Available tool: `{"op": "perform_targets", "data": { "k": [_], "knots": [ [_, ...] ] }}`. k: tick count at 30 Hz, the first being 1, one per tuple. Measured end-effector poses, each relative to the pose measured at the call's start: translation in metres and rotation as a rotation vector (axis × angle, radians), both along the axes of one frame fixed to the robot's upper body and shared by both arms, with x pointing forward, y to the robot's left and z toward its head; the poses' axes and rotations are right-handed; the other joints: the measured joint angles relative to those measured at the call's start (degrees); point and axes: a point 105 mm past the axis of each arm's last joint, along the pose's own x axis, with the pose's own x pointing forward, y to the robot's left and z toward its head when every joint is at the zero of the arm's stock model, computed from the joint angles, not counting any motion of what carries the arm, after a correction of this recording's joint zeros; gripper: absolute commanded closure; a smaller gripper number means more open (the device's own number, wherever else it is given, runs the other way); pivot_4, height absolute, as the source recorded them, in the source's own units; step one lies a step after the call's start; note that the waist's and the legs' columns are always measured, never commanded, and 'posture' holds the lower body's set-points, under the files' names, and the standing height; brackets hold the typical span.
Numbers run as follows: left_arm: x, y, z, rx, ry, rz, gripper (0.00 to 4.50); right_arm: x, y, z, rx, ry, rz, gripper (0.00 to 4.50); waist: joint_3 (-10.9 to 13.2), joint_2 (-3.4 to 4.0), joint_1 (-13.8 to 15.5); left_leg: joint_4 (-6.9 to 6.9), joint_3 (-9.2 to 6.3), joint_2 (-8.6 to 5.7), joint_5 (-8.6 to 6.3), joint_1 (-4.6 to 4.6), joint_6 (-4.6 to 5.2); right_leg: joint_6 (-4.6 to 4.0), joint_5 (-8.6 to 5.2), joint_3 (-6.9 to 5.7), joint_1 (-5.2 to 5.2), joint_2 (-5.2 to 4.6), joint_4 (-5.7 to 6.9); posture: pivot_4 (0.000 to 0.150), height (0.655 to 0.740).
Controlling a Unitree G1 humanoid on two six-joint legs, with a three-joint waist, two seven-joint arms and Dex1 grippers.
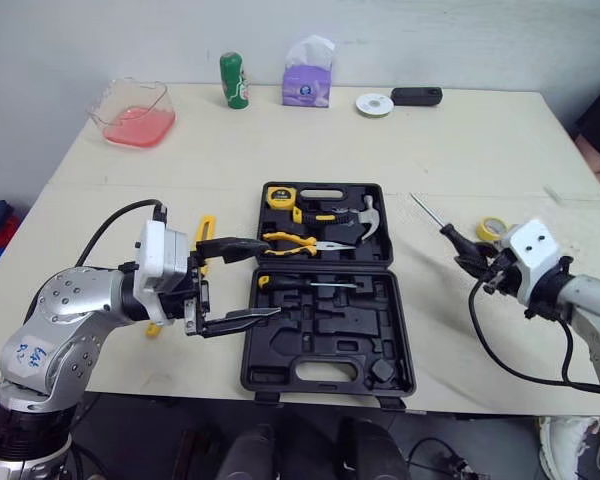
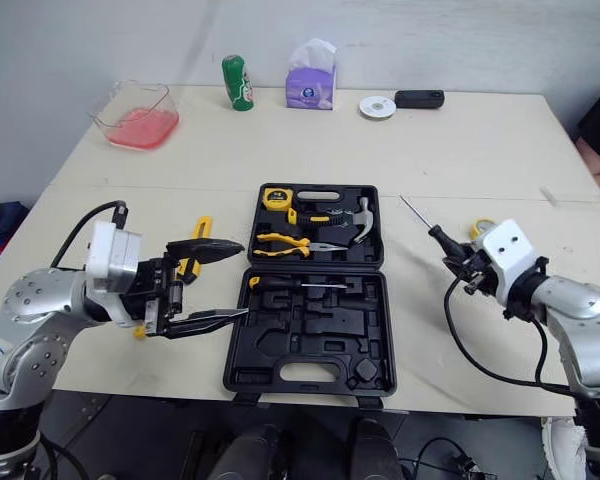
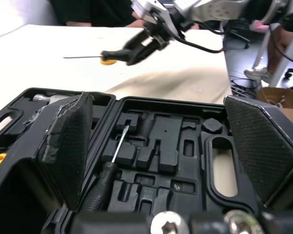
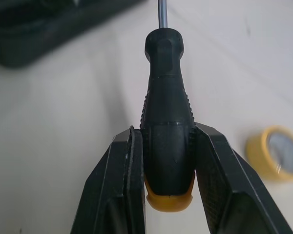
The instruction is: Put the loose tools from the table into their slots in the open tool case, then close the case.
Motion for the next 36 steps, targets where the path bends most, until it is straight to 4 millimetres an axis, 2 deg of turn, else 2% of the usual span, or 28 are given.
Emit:
{"op": "perform_targets", "data": {
  "k": [3, 6, 10, 15, 21, 26, 32, 36],
  "knots": [
    [0.002, 0.002, 0.001, 0.026, -0.025, 0.001, 0.00, -0.005, 0.017, 0.003, -0.022, 0.039, 0.148, 3.50, 0.0, 0.00, 0.0, 0.06, -0.02, 0.00, 0.00, -0.02, 0.00, 0.00, 0.00, 0.00, 0.01, -0.02, 0.00, 0.150, 0.7400],
    [-0.001, 0.006, 0.000, 0.069, -0.046, -0.017, 0.00, -0.011, 0.037, 0.020, -0.078, 0.054, 0.304, 3.50, 0.0, 0.02, 0.0, 0.08, -0.06, 0.01, -0.02, -0.03, 0.02, -0.01, 0.00, 0.02, 0.02, -0.04, -0.03, 0.150, 0.7400],
    [0.001, 0.017, -0.013, 0.109, -0.008, 0.015, 0.00, -0.020, 0.066, 0.038, -0.167, 0.078, 0.480, 3.50, 0.0, 0.00, -0.3, 0.08, -0.10, 0.17, -0.07, -0.02, -0.06, -0.06, -0.01, 0.00, 0.03, -0.10, -0.07, 0.150, 0.7400],
    [0.000, 0.024, -0.022, 0.117, 0.018, 0.055, 0.00, -0.029, 0.086, 0.024, -0.245, 0.203, 0.593, 3.50, 0.1, -0.04, 0.1, 0.22, -0.12, 0.22, -0.16, -0.13, -0.05, -0.10, 0.00, 0.00, -0.01, -0.17, -0.11, 0.150, 0.7400],
    [0.008, 0.048, -0.035, 0.131, 0.043, 0.170, 0.00, -0.036, 0.102, 0.021, -0.332, 0.305, 0.652, 3.50, 0.1, -0.04, -0.1, 0.41, -0.13, 0.27, -0.30, -0.17, -0.07, -0.10, 0.00, -0.02, -0.03, -0.19, -0.15, 0.150, 0.7400],
    [0.007, 0.052, -0.036, 0.140, 0.037, 0.190, 0.00, -0.035, 0.112, 0.008, -0.388, 0.347, 0.663, 3.50, 0.1, -0.04, -0.1, 0.40, -0.12, 0.28, -0.34, -0.22, -0.11, -0.12, -0.01, -0.02, -0.11, -0.21, -0.12, 0.150, 0.7400],
    [0.003, 0.052, -0.043, 0.146, 0.069, 0.197, 0.00, -0.032, 0.118, 0.004, -0.441, 0.323, 0.690, 3.50, 0.1, -0.04, -0.2, 0.41, -0.09, 0.28, -0.35, -0.40, -0.10, -0.12, -0.01, -0.04, -0.29, -0.17, -0.09, 0.150, 0.7400],
    [0.001, 0.050, -0.041, 0.148, 0.056, 0.193, 0.00, -0.028, 0.124, 0.000, -0.460, 0.311, 0.695, 3.50, 0.1, -0.04, -0.2, 0.48, -0.07, 0.28, -0.34, -0.45, -0.09, -0.12, -0.01, -0.03, -0.34, -0.16, -0.01, 0.150, 0.7400]
  ]
}}
